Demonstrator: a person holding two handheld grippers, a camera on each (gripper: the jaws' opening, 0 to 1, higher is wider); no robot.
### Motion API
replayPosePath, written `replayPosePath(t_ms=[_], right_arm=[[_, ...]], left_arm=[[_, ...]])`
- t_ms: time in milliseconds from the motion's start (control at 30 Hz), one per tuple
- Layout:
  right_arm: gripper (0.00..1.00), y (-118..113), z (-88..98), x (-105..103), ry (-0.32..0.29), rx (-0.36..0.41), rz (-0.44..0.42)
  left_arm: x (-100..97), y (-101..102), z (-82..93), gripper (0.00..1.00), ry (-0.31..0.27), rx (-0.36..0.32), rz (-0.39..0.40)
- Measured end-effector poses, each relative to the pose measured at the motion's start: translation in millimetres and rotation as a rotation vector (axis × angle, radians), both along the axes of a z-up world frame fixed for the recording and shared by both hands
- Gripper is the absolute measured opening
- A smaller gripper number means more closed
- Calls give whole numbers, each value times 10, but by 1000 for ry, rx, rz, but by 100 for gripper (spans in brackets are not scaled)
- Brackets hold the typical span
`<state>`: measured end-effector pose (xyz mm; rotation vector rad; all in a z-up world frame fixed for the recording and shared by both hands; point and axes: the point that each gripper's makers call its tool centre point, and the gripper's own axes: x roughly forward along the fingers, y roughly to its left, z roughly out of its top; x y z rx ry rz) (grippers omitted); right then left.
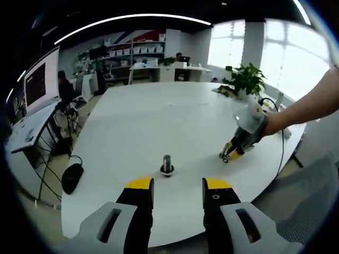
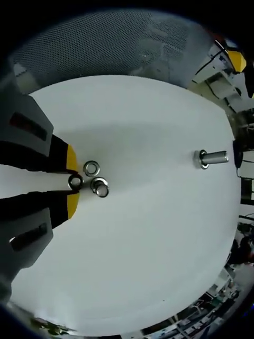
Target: Place the washer onto the threaded stud by aligning its center hole with the stud, sliding it down to the base, and recovering from edge contact or off-axis alignment until the washer reaches the visible bottom stop.
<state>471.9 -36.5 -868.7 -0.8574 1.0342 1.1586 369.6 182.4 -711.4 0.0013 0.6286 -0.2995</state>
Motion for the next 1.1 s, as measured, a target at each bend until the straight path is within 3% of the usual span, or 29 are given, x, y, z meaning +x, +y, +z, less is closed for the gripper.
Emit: replayPosePath(t_ms=[533,833,1100], right_arm=[[13,-244,5,-83,13,-48,-63],[13,-182,263,-13,-12,5,-115],[13,26,517,108,-56,60,-96]], left_arm=[[6,-17,47,35,-21,-29,3],[7,-47,73,35,-31,-48,-7],[11,-55,103,34,-44,-55,-12]])
